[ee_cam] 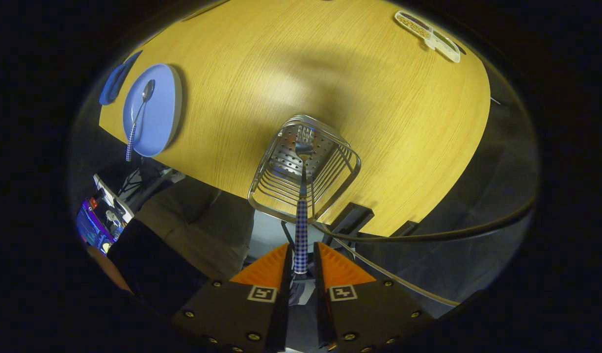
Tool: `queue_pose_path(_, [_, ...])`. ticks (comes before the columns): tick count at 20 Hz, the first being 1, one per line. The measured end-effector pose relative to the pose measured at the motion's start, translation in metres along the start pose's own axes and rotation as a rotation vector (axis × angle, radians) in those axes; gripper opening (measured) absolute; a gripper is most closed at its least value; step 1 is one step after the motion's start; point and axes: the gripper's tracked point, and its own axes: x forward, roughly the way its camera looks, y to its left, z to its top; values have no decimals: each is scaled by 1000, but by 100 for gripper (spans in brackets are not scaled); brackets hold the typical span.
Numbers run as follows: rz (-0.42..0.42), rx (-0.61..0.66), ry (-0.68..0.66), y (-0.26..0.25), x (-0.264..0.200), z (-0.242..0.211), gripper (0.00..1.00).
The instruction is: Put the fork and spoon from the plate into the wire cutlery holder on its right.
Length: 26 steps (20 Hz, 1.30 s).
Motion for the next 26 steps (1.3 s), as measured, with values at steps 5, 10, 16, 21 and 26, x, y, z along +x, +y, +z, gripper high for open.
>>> queue_pose_path(5, [2,70,-110,0,-14,-14,38])
queue_pose_path(10, [5,171,-291,17,-19,-49,82])
queue_pose_path(16, [13,350,-436,55,-6,-98,99])
queue_pose_path(21, [-43,372,-525,78,2,-96,99])
queue_pose_path(26, [-13,321,-618,130,-3,-61,99])
